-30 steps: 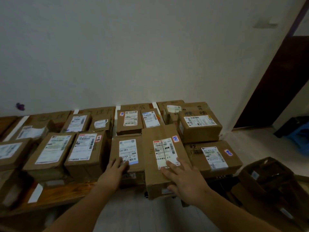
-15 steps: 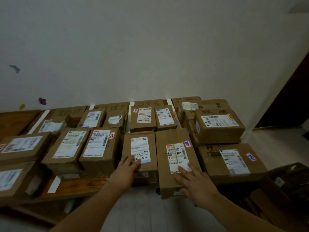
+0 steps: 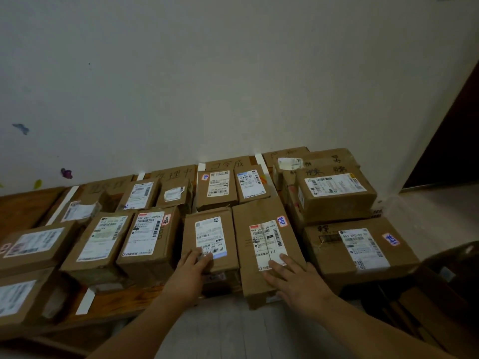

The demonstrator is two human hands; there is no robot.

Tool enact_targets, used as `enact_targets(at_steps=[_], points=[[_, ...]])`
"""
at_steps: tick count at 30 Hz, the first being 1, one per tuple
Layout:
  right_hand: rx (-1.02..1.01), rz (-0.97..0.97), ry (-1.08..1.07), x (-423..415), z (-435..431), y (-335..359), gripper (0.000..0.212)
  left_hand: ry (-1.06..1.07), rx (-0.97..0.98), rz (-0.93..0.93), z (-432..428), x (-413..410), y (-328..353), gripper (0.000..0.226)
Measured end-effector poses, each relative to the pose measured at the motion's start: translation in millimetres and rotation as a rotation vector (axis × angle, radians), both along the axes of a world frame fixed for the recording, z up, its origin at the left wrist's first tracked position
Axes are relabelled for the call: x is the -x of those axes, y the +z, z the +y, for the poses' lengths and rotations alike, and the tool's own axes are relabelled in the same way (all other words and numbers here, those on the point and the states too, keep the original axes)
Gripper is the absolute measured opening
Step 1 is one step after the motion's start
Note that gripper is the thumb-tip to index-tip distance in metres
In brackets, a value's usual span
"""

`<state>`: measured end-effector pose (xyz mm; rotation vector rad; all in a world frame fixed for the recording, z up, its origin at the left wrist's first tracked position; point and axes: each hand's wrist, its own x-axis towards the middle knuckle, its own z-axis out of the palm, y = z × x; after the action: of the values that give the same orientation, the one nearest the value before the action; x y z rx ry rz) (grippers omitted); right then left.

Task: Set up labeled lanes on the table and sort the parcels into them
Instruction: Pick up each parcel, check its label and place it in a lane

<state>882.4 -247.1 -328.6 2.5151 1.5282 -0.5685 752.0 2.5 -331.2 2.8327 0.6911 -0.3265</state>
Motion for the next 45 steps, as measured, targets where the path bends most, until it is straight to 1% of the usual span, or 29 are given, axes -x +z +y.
enact_targets(at_steps=[4,8,12,16,19,21,27,32,34,36,42,45], points=[[-0.049,0.028,-0.003,-4.5,0.1,-5.1,0.054,0.013,0.02,-0.001,-0.6,-2.6,1.8,0.062],[-0.075,0.076,-0.03,-5.8,-0.4,-8.2,0.055,0.0,0.038,0.039,-2.1,-4.6,3.2,0.065],[-0.085,0.063,-0.063,-3.2,3.3,-3.7,0.057,0.01,0.048,0.094,-3.7,-5.4,3.8,0.069],[-0.019,0.021,-0.08,2.8,16.5,9.3,0.072,-0.037,0.011,0.159,-7.7,-0.3,17.6,0.075],[0.043,-0.028,-0.087,8.2,31.7,24.9,0.086,-0.027,0.026,0.108,-6.9,11.6,35.1,0.076],[0.036,-0.04,-0.1,15.3,44.0,41.6,0.089,0.004,0.011,0.06,4.0,25.6,47.2,0.076],[-0.139,-0.053,-0.107,44.6,97.1,92.0,0.078,0.143,-0.086,-0.048,72.7,92.3,95.7,0.073],[-0.126,-0.172,-0.133,89.4,145.8,124.2,0.08,0.198,-0.072,-0.07,135.2,157.8,119.8,0.076],[-0.158,-0.189,-0.127,113.0,165.6,135.0,0.076,0.203,-0.067,-0.085,158.5,184.4,126.2,0.074],[-0.224,-0.185,-0.121,136.2,187.6,140.5,0.074,0.22,-0.083,-0.094,181.9,211.8,130.6,0.073],[-0.222,-0.151,-0.088,211.1,274.7,156.3,0.078,0.338,-0.079,-0.055,254.7,308.4,146.1,0.073],[-0.248,-0.109,-0.041,244.4,328.8,165.8,0.076,0.444,-0.065,-0.084,290.3,350.8,158.4,0.074]])
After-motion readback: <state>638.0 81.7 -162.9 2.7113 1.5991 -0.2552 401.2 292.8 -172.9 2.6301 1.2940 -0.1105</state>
